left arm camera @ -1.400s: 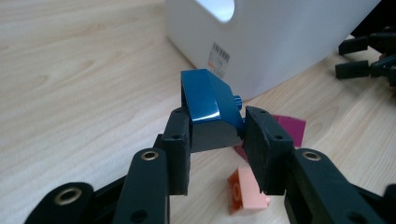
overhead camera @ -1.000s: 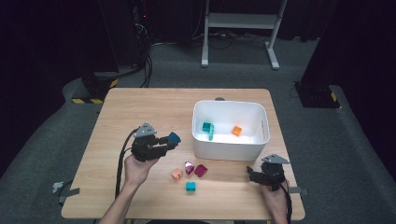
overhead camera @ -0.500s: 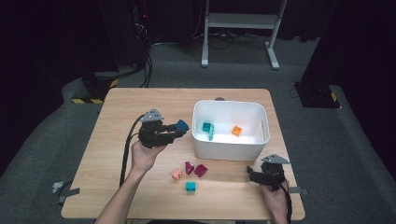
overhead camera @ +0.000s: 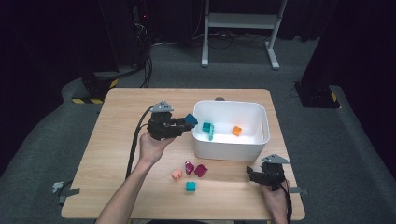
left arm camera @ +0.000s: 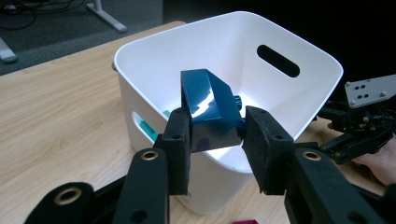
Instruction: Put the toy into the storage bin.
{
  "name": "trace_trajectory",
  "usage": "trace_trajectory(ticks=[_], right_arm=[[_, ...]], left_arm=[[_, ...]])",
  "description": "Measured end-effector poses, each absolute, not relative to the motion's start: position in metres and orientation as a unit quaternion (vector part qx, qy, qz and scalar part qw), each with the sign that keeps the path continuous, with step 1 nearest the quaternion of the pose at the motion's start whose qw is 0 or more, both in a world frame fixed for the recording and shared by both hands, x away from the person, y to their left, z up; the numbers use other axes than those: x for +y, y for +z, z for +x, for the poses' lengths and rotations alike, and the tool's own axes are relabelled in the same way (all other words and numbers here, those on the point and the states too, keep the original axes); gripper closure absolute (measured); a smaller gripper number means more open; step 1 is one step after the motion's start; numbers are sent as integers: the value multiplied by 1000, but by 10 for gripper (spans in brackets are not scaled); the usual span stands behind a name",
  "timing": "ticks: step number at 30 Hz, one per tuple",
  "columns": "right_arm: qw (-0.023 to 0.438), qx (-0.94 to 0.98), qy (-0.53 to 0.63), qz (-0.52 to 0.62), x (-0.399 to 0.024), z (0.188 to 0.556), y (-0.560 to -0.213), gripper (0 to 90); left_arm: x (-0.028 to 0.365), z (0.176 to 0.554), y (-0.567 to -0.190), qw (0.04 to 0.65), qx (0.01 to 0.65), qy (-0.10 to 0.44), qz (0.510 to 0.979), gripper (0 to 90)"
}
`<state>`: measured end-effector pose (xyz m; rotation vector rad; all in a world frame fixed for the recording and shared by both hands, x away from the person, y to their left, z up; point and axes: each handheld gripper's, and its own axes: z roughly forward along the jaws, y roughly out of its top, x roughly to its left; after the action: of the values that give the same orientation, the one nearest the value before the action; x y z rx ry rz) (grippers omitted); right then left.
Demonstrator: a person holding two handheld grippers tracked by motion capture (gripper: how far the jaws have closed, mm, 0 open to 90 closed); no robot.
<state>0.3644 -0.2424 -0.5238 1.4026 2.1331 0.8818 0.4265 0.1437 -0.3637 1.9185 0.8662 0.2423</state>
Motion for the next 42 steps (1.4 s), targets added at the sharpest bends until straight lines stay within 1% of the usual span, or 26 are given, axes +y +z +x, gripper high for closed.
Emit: trace_trajectory(ticks=[11, 26, 27, 30, 32, 36, 42], right_arm=[[219, 771, 319, 507, -242, 364, -524, 193], [219, 771, 319, 507, -242, 364, -524, 193], [219, 771, 319, 507, -242, 364, -524, 193], [219, 771, 319, 507, -242, 364, -524, 193], [219, 771, 319, 507, -242, 364, -524, 193], [219, 771, 319, 506, -242, 364, -524, 193], [219, 771, 319, 506, -242, 364, -524, 193]], left_arm=[[125, 442, -365, 481, 356, 91, 796, 623], [102, 453, -371, 474, 345, 87, 806, 616], [102, 453, -371, 475, 346, 85, 805, 609], [101, 454, -373, 470, 347, 87, 807, 510], [101, 454, -372, 467, 348, 91, 807, 461], [102, 450, -370, 466, 347, 100, 808, 415], [111, 438, -369, 467, 346, 116, 805, 385]])
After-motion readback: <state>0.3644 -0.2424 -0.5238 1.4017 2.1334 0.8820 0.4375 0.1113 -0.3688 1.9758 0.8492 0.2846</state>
